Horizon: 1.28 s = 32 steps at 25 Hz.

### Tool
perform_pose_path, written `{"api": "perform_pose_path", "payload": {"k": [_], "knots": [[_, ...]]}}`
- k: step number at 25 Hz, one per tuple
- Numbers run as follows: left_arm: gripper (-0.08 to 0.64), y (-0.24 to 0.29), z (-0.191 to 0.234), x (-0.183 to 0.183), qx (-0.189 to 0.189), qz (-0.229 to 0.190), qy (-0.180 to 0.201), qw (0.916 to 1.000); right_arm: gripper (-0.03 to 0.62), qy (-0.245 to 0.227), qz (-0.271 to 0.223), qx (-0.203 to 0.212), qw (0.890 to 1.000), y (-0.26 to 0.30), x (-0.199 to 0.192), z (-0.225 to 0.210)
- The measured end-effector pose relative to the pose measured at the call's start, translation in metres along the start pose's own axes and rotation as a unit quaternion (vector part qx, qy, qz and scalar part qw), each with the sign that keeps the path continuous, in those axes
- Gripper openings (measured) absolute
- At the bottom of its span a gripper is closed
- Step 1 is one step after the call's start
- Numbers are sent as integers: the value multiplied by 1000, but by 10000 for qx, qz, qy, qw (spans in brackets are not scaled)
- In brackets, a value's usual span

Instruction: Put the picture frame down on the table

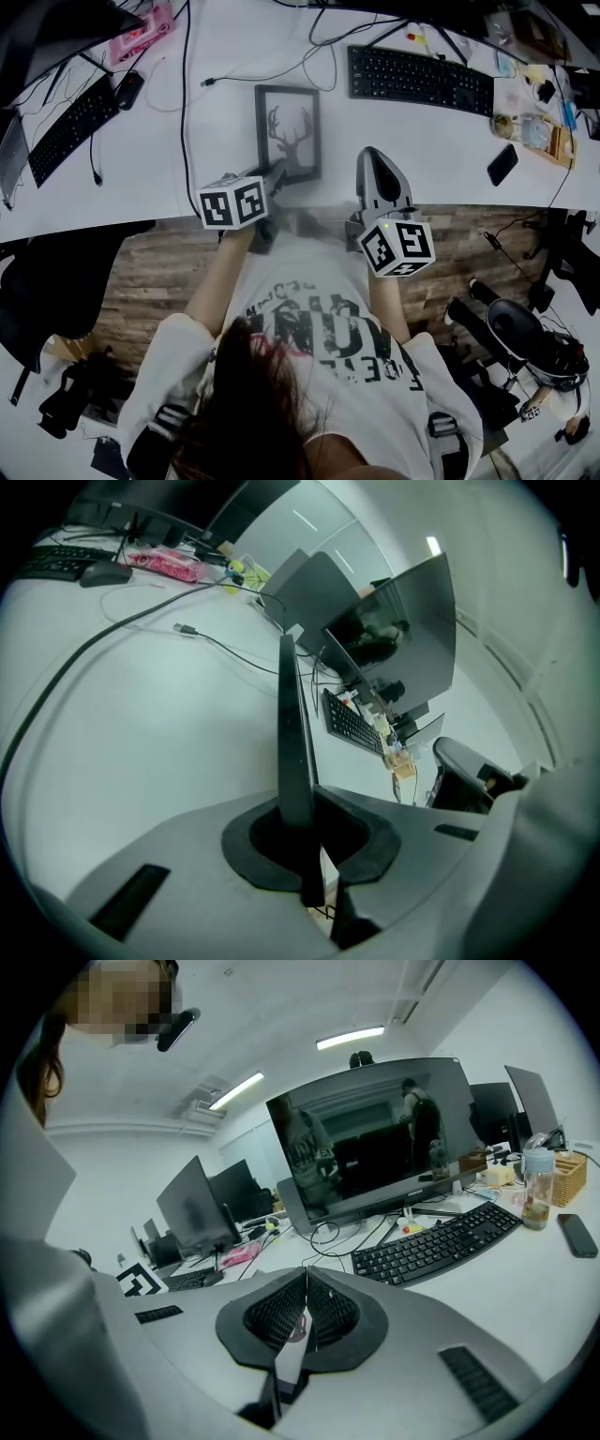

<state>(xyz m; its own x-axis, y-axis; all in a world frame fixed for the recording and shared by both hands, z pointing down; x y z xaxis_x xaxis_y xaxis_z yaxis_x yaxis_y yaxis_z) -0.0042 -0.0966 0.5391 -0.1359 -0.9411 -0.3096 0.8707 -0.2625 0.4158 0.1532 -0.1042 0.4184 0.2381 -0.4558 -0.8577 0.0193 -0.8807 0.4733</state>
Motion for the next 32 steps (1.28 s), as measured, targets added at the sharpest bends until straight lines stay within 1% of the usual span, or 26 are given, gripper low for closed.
{"api": "perform_pose_path", "payload": {"k": [4, 14, 19, 23, 27, 32], "knots": [[31, -1, 5, -1, 57, 16, 56, 10000, 2, 0, -24, 5, 10000, -1, 0, 2], [83, -2, 14, -3, 321, 87, 472, 9983, 2, -31, -23, 66, 10000, -5, -3, 10], [101, -2, 18, -4, 413, 98, 548, 9976, 2, -55, -33, 67, 10000, -7, -2, 10], [129, -5, 22, 0, 624, 103, 800, 9948, 2, -72, -33, 74, 9999, -7, -3, 11], [152, -4, 27, -4, 741, 178, 863, 9933, 2, -74, -28, 93, 9999, -8, -4, 11], [180, -7, 30, -2, 918, 238, 1127, 9891, 2, -68, -30, 105, 9999, -9, -5, 14]]}}
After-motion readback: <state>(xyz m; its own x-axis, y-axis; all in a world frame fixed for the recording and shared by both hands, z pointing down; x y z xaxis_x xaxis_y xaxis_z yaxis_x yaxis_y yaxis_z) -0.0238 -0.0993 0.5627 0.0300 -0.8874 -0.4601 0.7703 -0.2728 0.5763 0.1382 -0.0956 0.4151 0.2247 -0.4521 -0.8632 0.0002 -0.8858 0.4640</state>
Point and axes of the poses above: the fingertips, and each gripper's own axes: y forward along the fingers, z to its left, x out of its top, the point moved 2 cm from there along -y, backward along the fingers, and after that the axes turned 15 degrees about -x, right-handed, at the moved point
